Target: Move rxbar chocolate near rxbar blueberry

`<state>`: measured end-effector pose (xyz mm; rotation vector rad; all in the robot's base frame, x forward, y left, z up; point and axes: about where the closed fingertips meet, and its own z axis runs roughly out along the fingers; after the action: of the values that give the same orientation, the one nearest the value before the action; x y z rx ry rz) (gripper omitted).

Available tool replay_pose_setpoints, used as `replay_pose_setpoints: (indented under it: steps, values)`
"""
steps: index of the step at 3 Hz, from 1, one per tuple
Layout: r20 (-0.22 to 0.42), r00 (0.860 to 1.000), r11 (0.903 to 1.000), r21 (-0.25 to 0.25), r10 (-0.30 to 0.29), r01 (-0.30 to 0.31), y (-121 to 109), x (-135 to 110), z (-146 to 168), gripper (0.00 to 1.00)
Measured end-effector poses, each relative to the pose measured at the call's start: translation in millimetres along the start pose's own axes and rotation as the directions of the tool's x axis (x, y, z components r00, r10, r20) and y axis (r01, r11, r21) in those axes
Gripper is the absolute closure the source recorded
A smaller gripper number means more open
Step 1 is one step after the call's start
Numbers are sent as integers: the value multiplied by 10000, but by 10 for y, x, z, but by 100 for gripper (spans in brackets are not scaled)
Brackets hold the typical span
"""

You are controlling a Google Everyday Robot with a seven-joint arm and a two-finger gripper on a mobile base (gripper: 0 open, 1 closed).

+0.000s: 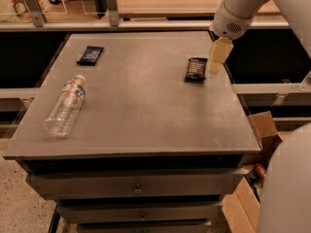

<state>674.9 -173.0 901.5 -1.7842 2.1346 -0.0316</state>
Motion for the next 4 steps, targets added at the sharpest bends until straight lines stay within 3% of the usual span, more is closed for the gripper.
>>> replay_pose_setpoints:
  steps: [2,4]
  values:
    - [573,9979,9992,-239,-313,327,-158,4,353,0]
    - [1328,9911,9993,-375,12,38,-172,35,639,0]
